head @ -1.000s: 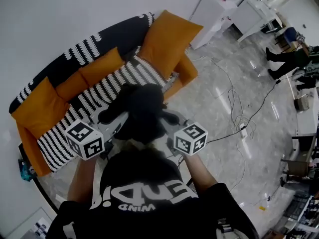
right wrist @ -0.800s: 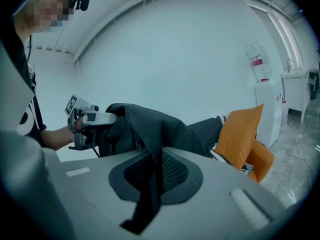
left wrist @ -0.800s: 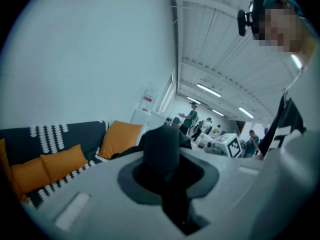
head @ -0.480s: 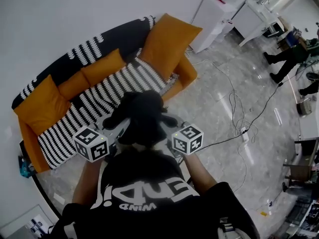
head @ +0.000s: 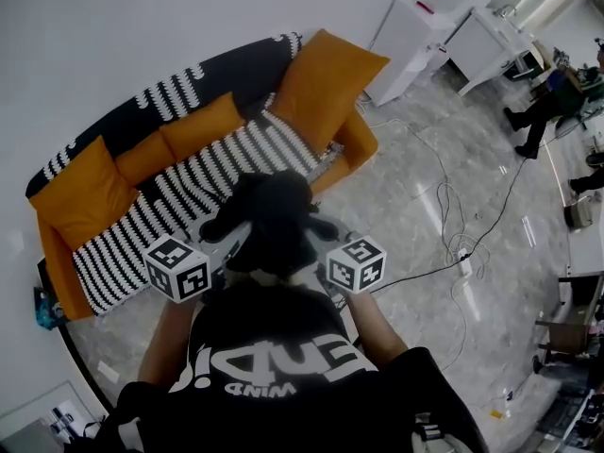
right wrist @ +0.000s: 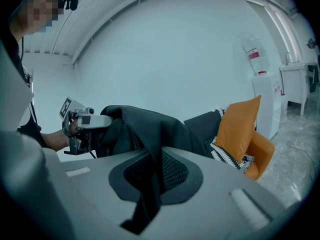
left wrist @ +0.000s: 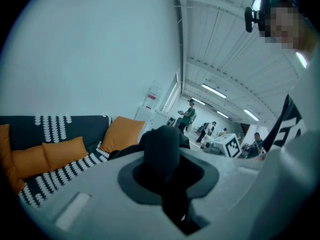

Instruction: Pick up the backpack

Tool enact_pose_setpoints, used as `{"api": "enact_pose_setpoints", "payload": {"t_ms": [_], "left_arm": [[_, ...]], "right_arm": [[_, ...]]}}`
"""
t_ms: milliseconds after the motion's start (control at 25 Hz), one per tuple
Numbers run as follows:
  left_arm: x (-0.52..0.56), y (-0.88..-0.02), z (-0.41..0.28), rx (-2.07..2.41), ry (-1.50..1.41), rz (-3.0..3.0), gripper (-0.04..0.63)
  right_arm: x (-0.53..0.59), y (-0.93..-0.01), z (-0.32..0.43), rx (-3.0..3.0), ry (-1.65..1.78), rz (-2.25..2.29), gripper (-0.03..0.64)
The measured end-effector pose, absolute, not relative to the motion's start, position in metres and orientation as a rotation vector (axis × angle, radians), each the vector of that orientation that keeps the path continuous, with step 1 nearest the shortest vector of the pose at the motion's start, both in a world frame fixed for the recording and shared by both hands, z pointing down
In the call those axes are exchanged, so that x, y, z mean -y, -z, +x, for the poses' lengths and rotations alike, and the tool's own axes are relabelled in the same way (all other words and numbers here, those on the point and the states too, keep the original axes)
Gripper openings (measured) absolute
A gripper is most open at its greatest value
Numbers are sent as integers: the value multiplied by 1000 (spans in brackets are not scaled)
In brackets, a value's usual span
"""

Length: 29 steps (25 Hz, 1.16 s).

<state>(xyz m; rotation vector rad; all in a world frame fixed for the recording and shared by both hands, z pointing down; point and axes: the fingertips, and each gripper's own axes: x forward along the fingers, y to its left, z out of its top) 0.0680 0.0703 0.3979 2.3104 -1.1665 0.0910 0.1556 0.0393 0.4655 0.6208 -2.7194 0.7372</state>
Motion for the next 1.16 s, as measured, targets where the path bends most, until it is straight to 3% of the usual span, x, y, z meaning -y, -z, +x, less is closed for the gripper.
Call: {"api": "enact_pose_setpoints", "payload": {"t_ms": [1160], "left_arm": [[-79, -399, 50, 1163, -72, 2282, 67]], "right_arm": [[-45, -466, 137, 2699, -742, 567, 17]]}}
